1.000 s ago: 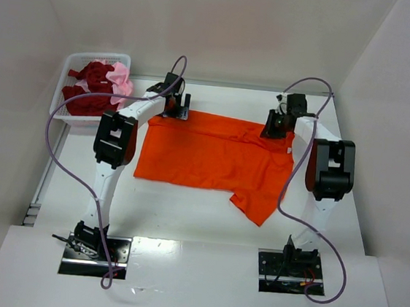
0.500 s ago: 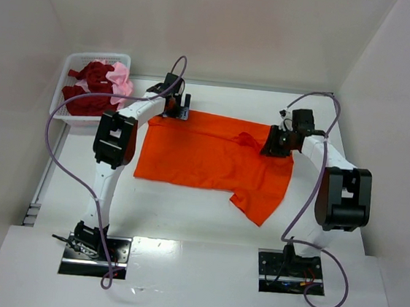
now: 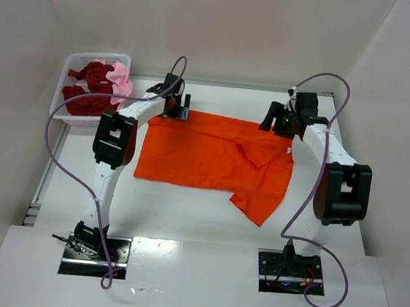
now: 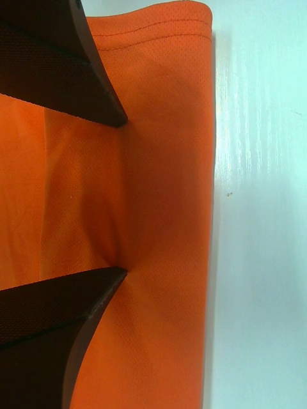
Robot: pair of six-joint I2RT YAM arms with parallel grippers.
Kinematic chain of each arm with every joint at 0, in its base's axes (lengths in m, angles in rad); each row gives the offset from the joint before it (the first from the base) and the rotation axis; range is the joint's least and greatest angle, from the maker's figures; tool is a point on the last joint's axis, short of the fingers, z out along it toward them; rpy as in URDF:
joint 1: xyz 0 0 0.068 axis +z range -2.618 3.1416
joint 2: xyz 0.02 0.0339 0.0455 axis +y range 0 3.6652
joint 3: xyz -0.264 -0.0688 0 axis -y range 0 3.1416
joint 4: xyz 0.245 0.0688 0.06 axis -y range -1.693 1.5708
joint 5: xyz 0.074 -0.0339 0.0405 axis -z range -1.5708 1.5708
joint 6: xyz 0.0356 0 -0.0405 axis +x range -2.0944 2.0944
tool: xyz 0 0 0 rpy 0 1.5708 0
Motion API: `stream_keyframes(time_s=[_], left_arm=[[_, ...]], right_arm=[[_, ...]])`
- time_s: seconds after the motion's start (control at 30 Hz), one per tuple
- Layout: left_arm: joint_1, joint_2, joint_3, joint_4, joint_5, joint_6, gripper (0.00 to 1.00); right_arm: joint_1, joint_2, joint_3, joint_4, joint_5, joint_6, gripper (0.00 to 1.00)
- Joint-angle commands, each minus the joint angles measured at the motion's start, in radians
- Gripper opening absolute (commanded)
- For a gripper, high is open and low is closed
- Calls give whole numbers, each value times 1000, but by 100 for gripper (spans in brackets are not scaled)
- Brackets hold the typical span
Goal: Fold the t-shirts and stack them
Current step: Fold the flattened tshirt in 1/3 of the way
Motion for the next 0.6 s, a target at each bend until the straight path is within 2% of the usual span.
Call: stream_keyframes(time_s=[0.0, 0.13, 0.3, 0.57], left_arm=[[8, 8, -38, -70, 4, -17, 99], [8, 8, -38, -70, 13, -17, 99], [8, 8, -38, -70, 13, -17, 99], [17, 8, -47, -70, 32, -17, 99]], right_arm=[[55, 107, 95, 76, -6, 53, 75], [146, 187, 143, -21, 156, 33, 75], [146, 175, 92, -98, 250, 67, 75], [146, 86, -47, -67, 210, 176, 74]])
